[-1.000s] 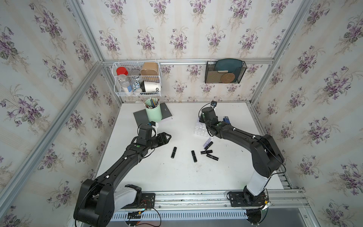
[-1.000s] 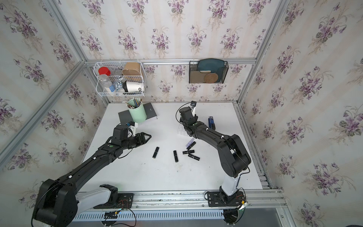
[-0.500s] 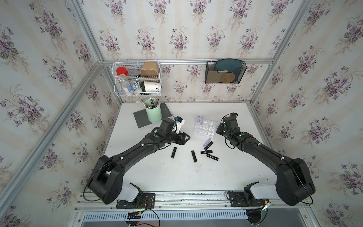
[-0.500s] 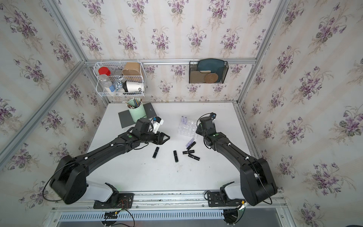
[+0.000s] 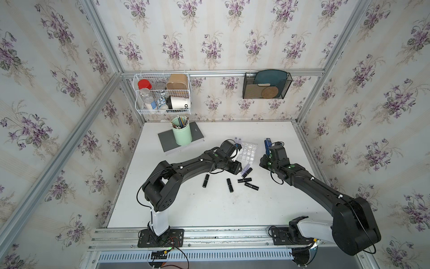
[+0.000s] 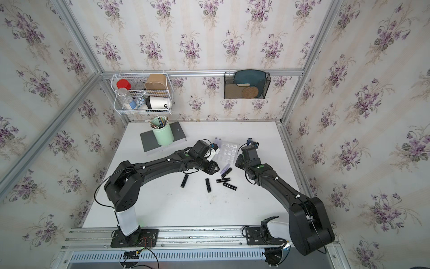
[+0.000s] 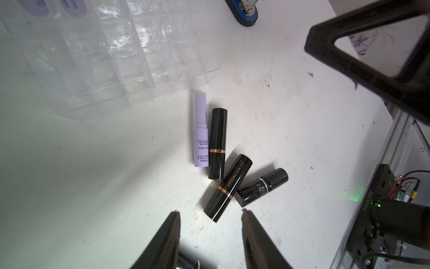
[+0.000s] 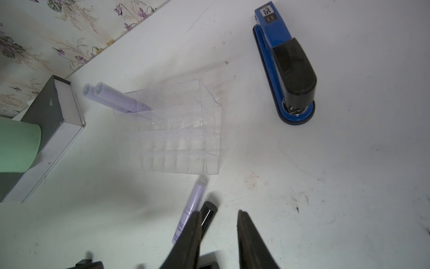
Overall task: Arrange the lipsticks in the organizer
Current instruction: Pick up the lipstick at the center of the board.
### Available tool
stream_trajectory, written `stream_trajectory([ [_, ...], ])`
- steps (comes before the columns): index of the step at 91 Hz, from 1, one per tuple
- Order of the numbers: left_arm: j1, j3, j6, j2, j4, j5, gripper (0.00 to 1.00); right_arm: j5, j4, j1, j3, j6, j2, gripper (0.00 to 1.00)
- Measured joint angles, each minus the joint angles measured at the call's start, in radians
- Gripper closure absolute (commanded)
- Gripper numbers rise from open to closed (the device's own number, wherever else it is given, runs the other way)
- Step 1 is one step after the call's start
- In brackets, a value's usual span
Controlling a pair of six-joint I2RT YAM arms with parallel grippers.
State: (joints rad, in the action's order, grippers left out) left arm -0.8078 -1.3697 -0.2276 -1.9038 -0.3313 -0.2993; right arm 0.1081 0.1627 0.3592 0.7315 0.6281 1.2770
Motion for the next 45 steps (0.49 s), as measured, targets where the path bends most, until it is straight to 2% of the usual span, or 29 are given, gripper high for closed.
stream_trajectory([
  [19, -0.019, -0.099, 0.023, -0.108, -0.045, 0.040, 0.54, -0.016, -0.008, -0.019, -0.032, -0.005, -0.021, 0.68],
  [45, -0.043, -0.194, 0.043, -0.185, -0.094, 0.094, 0.54, -0.027, -0.014, -0.027, -0.047, -0.008, -0.025, 0.68],
])
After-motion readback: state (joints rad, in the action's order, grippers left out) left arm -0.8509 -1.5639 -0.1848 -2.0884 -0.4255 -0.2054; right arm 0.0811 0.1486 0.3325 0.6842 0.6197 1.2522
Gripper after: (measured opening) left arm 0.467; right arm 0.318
